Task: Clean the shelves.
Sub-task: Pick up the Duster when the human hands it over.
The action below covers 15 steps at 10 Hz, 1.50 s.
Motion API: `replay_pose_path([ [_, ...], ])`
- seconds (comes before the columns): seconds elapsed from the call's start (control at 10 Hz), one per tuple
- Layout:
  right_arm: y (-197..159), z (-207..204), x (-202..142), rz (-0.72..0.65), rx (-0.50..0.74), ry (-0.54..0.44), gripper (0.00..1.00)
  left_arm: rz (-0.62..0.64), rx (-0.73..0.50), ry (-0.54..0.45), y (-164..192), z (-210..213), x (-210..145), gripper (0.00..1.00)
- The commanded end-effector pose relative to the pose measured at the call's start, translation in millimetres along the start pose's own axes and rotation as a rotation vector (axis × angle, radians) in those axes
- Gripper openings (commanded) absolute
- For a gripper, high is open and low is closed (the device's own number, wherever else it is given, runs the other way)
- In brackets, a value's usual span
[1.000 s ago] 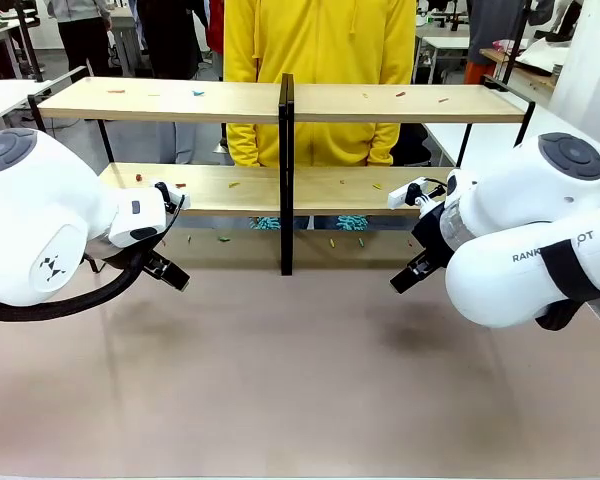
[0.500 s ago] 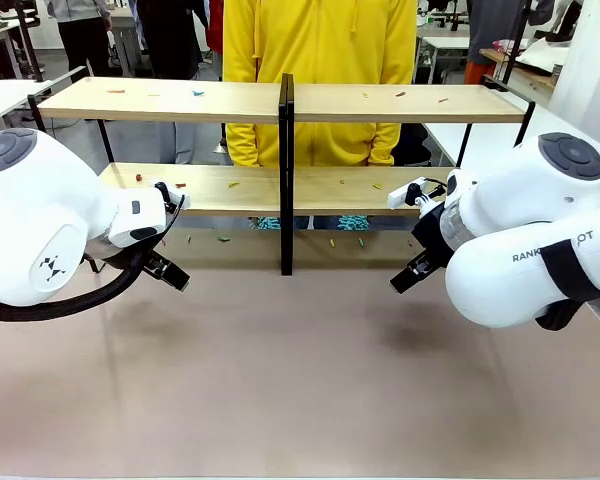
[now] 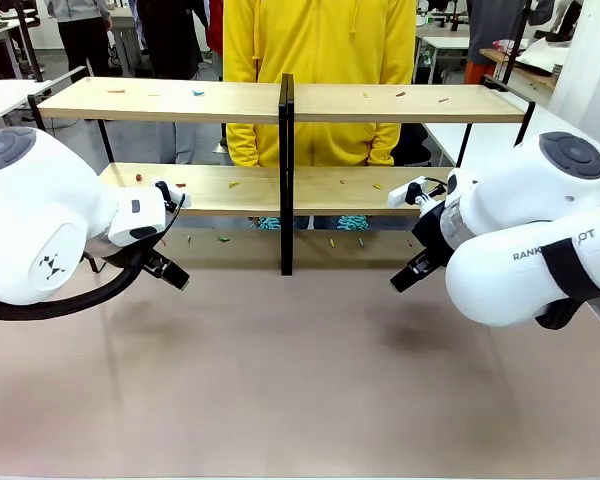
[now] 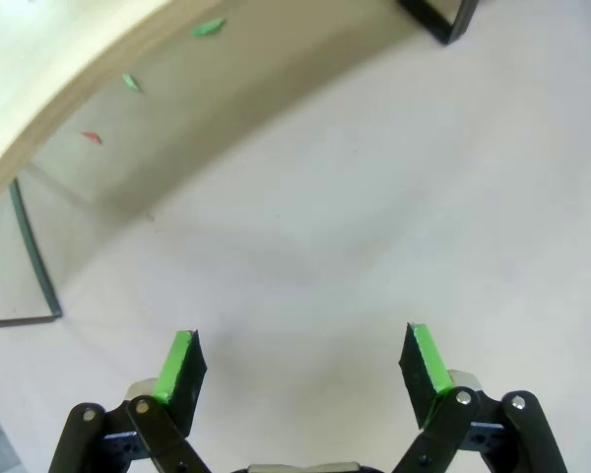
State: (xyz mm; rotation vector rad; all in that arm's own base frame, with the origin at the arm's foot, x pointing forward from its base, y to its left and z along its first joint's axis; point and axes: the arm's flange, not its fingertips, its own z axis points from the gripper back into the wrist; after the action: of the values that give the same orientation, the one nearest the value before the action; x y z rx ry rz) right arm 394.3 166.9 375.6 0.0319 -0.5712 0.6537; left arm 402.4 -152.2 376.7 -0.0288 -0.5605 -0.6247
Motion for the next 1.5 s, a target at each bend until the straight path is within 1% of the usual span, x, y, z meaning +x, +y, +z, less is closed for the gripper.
replay_pose_path([
  [0.0, -16, 61, -7, 0.006, 0.036, -0.051, 1.00, -0.095, -0.104, -0.072, 15, 73, -22, 1.00],
  [0.1, -31, 117, -15, -0.015, 0.022, -0.127, 1.00, -0.151, -0.131, -0.165, 31, 131, -47, 1.00],
  [0.2, -38, 158, -20, -0.026, -0.016, -0.177, 1.00, -0.128, -0.070, -0.258, 40, 174, -67, 1.00],
  [0.3, -40, 189, -22, -0.052, -0.081, -0.229, 1.00, -0.085, -0.039, -0.378, 39, 205, -83, 1.00],
  [0.4, -37, 211, -19, -0.120, -0.144, -0.287, 1.00, 0.006, -0.017, -0.458, 34, 221, -91, 1.00],
  [0.5, -19, 226, -11, -0.180, -0.280, -0.336, 1.00, 0.092, -0.005, -0.514, 25, 227, -89, 1.00],
  [0.6, 0, 236, -4, -0.193, -0.296, -0.350, 1.00, 0.129, -0.023, -0.506, 17, 230, -83, 1.00],
  [0.7, 16, 244, 4, -0.272, -0.321, -0.339, 1.00, 0.163, -0.056, -0.486, 7, 235, -80, 1.00],
  [0.8, 28, 245, 11, -0.284, -0.313, -0.317, 1.00, 0.264, -0.025, -0.475, -3, 238, -75, 1.00],
  [0.9, 38, 242, 18, -0.314, -0.332, -0.303, 1.00, 0.316, -0.020, -0.403, -13, 239, -70, 1.00],
  [1.0, 41, 240, 24, -0.318, -0.319, -0.287, 1.00, 0.345, 0.010, -0.352, -21, 238, -62, 1.00],
  [1.1, 41, 240, 27, -0.311, -0.309, -0.285, 1.00, 0.351, -0.002, -0.335, -25, 238, -57, 1.00],
  [1.3, 30, 238, 30, -0.326, -0.299, -0.279, 1.00, 0.333, -0.036, -0.348, -28, 239, -61, 1.00],
  [1.4, 24, 236, 31, -0.339, -0.290, -0.275, 1.00, 0.344, -0.043, -0.348, -27, 237, -59, 1.00],
])
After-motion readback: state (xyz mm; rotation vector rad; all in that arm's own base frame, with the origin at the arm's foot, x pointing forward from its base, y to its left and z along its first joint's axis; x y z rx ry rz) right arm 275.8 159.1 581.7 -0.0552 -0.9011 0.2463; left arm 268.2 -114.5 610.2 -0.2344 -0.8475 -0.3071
